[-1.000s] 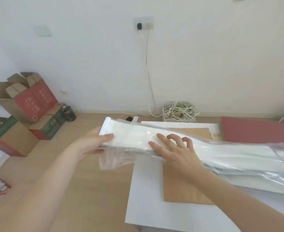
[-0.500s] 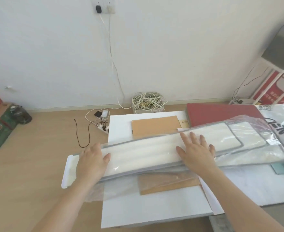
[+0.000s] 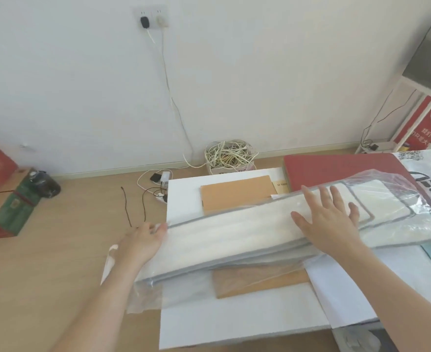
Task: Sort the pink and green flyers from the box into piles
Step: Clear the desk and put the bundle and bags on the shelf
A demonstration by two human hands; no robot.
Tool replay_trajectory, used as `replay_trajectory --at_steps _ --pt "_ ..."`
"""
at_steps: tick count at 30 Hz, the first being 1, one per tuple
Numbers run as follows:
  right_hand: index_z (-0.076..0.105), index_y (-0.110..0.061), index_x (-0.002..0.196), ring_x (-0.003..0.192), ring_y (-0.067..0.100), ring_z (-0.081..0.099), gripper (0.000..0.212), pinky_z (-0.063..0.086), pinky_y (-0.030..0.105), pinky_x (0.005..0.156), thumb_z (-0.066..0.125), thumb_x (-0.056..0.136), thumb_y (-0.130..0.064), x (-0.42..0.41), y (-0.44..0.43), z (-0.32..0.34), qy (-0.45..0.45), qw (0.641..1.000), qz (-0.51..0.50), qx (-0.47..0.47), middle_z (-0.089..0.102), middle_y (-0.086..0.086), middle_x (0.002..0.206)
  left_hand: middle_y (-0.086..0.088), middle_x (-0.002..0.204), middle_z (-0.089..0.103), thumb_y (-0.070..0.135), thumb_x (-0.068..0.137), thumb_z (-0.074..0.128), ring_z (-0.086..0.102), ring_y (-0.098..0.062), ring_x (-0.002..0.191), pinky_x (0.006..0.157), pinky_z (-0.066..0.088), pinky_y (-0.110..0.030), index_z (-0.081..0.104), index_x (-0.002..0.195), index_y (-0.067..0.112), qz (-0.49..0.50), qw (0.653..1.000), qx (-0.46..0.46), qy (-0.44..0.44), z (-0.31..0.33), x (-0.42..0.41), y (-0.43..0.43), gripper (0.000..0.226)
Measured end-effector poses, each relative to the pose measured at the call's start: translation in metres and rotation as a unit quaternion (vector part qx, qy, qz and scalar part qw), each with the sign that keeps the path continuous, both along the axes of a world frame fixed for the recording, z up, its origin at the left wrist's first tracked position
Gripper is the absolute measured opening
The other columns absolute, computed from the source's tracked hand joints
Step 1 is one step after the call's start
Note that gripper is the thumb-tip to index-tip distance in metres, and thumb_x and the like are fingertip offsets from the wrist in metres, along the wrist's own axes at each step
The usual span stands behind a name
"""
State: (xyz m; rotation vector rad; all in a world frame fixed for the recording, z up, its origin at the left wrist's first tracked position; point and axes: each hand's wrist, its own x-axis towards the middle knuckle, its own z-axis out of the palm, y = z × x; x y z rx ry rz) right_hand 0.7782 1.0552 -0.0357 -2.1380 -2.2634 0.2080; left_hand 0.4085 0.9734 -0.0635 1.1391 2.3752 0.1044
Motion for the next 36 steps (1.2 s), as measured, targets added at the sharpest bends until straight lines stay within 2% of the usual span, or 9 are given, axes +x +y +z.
replay_trajectory --at_steps 4,8,12,16,21,25,29,33,36 --pt "0.034 -0.038 0.145 0.147 0.017 0.018 0.052 0.017 0.053 0.112 0.045 0.095 -0.047 -0.069 -0.023 -0.002 0.026 0.977 0.207 0.045 0.03 -0.002 0.155 0.005 0.133 0.054 0.041 0.097 0.033 0.046 -0.024 0.124 0.103 0.033 -0.041 0.055 0.122 0.031 -0.003 0.997 0.074 0.038 0.011 0.0 -0.01 0.034" --pt "0.069 -0.026 0.107 0.102 0.028 0.062 0.024 0.045 0.044 0.08 0.066 0.085 -0.032 -0.151 -0.053 -0.001 0.129 0.938 0.304 0.104 0.068 -0.002 0.103 -0.013 0.124 0.055 0.029 0.098 0.04 0.045 -0.032 0.116 0.094 0.037 -0.038 0.058 0.12 0.011 0.066 0.985 0.105 0.116 0.009 -0.033 -0.042 0.034" --pt "0.061 -0.018 0.097 0.098 0.025 0.056 0.038 0.034 0.037 0.081 0.041 0.096 -0.051 -0.218 -0.084 0.007 0.09 0.932 0.352 0.005 0.062 0.001 0.098 -0.005 0.092 0.067 0.029 0.092 0.052 0.06 -0.027 0.086 0.07 0.045 -0.032 0.065 0.091 0.017 0.162 0.978 0.134 -0.004 0.002 -0.056 -0.073 0.017" --pt "0.042 -0.016 0.066 0.07 0.024 0.049 0.055 0.031 0.036 0.074 0.032 0.092 -0.063 -0.258 -0.106 0.004 0.008 0.935 0.353 -0.043 0.049 0.001 0.071 0.0 0.074 0.061 0.026 0.085 0.059 0.051 -0.021 0.066 0.064 0.038 -0.027 0.064 0.07 0.024 0.192 0.971 0.126 -0.071 0.001 -0.069 -0.088 0.016" --pt "0.033 -0.016 0.063 0.061 0.023 0.042 0.028 0.029 0.032 0.066 0.045 0.088 -0.016 -0.274 -0.113 -0.002 -0.02 0.922 0.378 -0.085 0.035 -0.001 0.063 -0.002 0.08 0.069 0.02 0.088 0.064 0.063 -0.023 0.076 0.079 0.051 -0.034 0.073 0.089 0.011 0.262 0.928 0.182 -0.193 -0.003 -0.071 -0.094 0.013" --pt "0.039 -0.01 0.069 0.056 0.024 0.035 0.022 0.021 0.035 0.056 0.041 0.091 -0.013 -0.278 -0.121 0.001 0.079 0.902 0.423 -0.038 0.038 0.001 0.064 -0.004 0.061 0.054 0.008 0.087 0.062 0.046 -0.018 0.055 0.059 0.041 -0.026 0.068 0.07 0.003 0.25 0.904 0.221 -0.269 0.01 -0.047 -0.077 0.019" --pt "0.047 -0.014 0.086 0.076 0.028 0.046 0.016 0.025 0.034 0.067 0.036 0.096 -0.021 -0.267 -0.119 0.01 0.106 0.898 0.424 -0.047 0.051 0.005 0.082 0.008 0.045 0.037 -0.001 0.078 0.052 0.032 -0.02 0.05 0.047 0.024 -0.025 0.047 0.038 0.021 0.202 0.922 0.211 -0.253 0.015 -0.022 -0.066 0.046" --pt "0.052 -0.021 0.113 0.108 0.022 0.046 0.033 0.035 0.037 0.085 0.038 0.097 -0.046 -0.223 -0.1 0.015 0.093 0.929 0.356 -0.042 0.052 -0.001 0.111 0.01 0.091 0.065 0.011 0.092 0.05 0.06 -0.016 0.088 0.077 0.046 -0.03 0.071 0.097 0.023 0.157 0.935 0.313 -0.061 0.035 -0.033 -0.063 0.024" --pt "0.033 -0.029 0.141 0.138 0.021 0.023 0.053 0.029 0.043 0.103 0.04 0.094 -0.053 -0.184 -0.08 0.019 0.038 0.957 0.288 -0.021 0.033 -0.001 0.145 0.013 0.101 0.063 0.012 0.092 0.053 0.058 -0.012 0.098 0.084 0.045 -0.03 0.07 0.103 0.022 -0.043 0.931 0.362 -0.025 0.051 -0.001 -0.04 0.023"
